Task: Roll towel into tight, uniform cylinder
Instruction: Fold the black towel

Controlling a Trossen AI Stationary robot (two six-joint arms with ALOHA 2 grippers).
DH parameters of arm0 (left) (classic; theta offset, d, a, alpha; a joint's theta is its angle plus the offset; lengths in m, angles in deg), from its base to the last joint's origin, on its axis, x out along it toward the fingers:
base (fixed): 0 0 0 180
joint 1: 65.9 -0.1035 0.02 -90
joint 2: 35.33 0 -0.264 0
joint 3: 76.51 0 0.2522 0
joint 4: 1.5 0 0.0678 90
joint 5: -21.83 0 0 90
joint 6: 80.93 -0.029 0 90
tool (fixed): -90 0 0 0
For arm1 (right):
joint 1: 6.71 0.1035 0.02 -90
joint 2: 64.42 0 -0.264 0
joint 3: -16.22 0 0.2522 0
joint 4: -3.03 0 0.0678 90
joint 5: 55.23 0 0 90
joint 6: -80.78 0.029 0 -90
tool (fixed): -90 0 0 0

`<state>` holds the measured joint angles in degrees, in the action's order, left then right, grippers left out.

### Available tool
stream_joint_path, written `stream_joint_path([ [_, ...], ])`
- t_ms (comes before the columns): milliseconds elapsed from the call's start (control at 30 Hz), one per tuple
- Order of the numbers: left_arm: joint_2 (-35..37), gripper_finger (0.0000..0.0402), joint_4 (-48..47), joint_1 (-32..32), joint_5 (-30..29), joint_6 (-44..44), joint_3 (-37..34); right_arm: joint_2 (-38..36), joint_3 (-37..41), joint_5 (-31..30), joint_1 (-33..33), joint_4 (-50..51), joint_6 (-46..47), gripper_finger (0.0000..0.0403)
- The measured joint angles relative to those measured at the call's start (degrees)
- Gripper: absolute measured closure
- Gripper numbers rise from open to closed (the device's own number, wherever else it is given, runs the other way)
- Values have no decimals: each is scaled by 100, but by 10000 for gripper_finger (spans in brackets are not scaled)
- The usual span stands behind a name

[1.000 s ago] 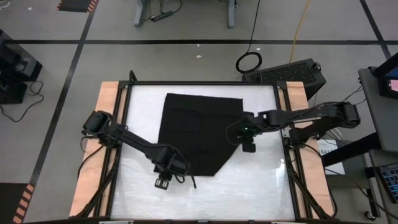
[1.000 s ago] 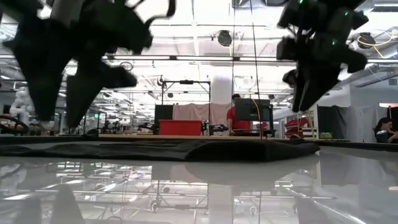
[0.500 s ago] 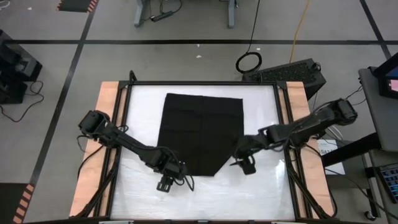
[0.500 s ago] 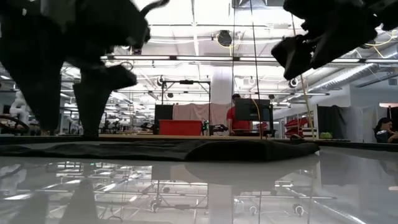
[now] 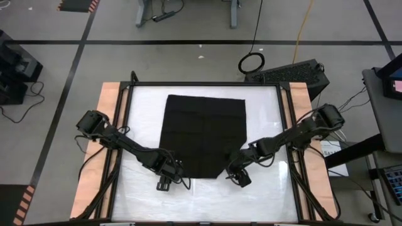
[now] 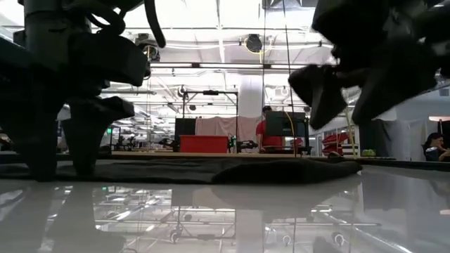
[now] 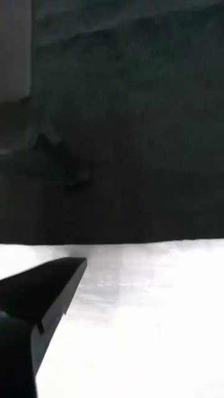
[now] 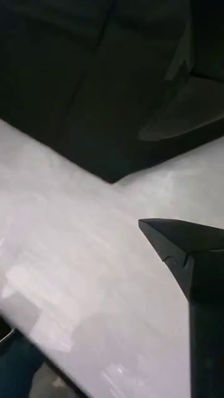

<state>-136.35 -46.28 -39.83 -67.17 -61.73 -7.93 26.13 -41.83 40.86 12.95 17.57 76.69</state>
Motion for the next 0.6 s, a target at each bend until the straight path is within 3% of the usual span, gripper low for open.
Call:
stream_joint_path([
  [233, -11, 302, 123, 7, 29, -4, -58, 700, 0, -496, -63, 41, -124, 222],
  [333, -17, 342, 124, 0, 77, -3, -60, 810, -7, -509, -84, 10, 26, 274],
  [467, 20, 391, 49, 25, 129, 2, -16, 754, -7, -523, -84, 18, 174, 379],
  [600, 236, 395, -65, 37, -8, -1, 25, 389, 4, -694, -105, 134, 373, 396],
])
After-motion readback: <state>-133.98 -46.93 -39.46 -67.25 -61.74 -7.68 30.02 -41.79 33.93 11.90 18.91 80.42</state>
